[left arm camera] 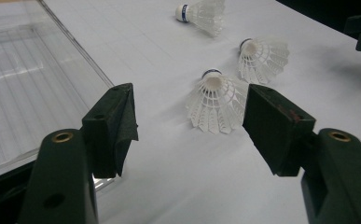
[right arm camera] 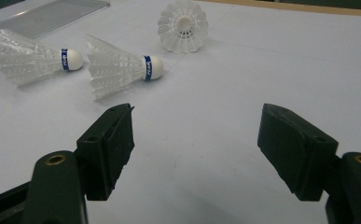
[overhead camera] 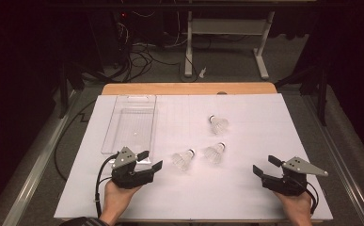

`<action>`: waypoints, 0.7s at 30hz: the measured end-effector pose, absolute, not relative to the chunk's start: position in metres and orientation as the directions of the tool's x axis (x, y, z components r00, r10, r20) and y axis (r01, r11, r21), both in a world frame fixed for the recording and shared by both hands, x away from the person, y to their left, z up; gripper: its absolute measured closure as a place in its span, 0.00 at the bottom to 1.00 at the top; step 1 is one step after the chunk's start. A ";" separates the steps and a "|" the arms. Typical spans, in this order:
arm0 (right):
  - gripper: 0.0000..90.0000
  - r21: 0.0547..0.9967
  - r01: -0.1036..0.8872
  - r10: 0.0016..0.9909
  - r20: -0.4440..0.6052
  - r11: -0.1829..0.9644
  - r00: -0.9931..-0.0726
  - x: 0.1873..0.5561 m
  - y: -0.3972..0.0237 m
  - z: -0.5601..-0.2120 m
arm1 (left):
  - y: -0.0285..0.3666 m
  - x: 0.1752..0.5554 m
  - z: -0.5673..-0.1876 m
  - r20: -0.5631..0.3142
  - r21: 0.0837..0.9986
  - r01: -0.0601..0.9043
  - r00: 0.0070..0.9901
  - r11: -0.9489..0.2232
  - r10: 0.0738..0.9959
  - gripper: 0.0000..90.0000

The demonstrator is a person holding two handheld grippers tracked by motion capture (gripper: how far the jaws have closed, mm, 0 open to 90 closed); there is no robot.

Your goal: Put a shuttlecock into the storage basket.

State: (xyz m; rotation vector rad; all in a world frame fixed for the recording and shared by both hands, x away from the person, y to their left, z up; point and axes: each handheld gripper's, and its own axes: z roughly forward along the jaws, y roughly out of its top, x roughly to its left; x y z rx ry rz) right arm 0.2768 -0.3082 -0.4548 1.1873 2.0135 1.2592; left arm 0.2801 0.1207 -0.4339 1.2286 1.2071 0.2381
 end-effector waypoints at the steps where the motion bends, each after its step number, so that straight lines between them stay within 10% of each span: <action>1: 0.31 0.887 0.417 0.861 0.045 0.200 -0.507 0.277 -0.308 -0.455 | 0.121 0.280 -0.434 -0.572 0.808 0.438 0.416 0.395 0.708 0.39; 21: 0.31 0.887 0.418 0.861 0.047 0.197 -0.506 0.277 -0.308 -0.455 | 0.098 0.292 -0.425 -0.575 0.806 0.445 0.428 0.391 0.698 0.40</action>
